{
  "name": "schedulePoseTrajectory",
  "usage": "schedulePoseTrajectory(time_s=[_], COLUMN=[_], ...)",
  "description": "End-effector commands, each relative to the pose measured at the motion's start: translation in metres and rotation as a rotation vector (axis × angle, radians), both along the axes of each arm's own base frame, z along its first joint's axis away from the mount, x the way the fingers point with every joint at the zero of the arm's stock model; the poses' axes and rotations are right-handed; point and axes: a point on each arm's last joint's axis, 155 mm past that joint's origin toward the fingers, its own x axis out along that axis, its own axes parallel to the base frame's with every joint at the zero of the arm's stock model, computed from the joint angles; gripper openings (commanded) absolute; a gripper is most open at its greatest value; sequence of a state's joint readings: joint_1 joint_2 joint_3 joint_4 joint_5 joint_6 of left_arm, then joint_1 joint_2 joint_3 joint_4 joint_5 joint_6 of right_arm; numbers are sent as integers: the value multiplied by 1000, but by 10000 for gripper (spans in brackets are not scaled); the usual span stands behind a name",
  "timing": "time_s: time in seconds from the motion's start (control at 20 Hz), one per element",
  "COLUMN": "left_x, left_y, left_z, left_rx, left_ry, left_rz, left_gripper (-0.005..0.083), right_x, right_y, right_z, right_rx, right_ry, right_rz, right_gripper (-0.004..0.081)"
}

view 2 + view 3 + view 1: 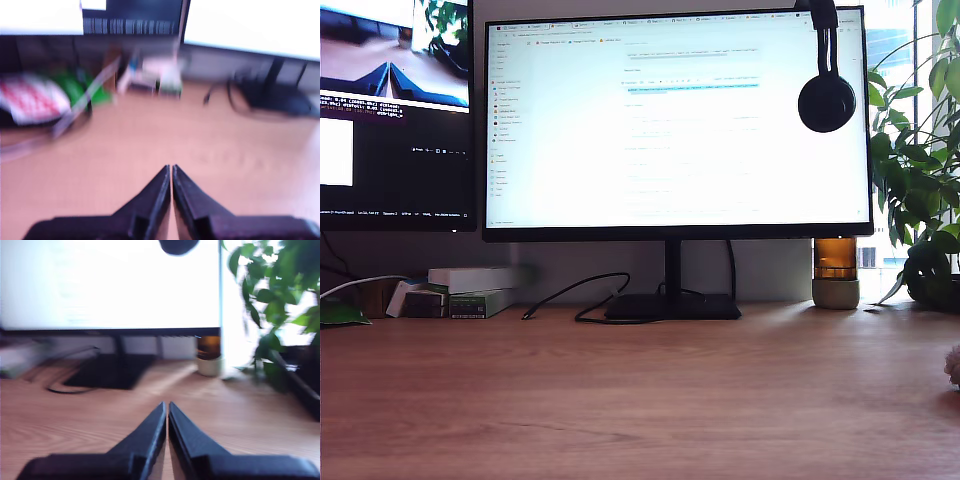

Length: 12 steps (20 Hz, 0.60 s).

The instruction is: Fold the tea towel to a neat square and place it to the right

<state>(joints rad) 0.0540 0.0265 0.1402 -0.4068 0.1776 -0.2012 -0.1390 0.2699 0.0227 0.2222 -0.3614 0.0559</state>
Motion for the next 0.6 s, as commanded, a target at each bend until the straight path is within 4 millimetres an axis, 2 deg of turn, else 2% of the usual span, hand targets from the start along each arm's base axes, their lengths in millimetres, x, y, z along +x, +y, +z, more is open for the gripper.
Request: schedulePoseTrajectory(time_s=[0.0,0.1,0.25,0.4,0.55], left_x=[-6,-10,-11,-14,-13], left_y=[-1,-1,1,2,2], left_z=[-23,-33,-37,-43,-40], left_rx=[-6,13,32,39,-17], left_ry=[84,124,137,163,160], left_rz=[-3,-7,-5,1,19], left_gripper=[-21,-21,-21,-21,-21], right_x=[-3,-8,-18,-19,-19], right_y=[1,2,4,4,4], right_z=[-18,-43,-81,-85,-85], right_rx=[35,47,71,74,74], right_ry=[63,168,331,348,348], right_rz=[7,6,4,4,4], right_gripper=[0,0,0,0,0])
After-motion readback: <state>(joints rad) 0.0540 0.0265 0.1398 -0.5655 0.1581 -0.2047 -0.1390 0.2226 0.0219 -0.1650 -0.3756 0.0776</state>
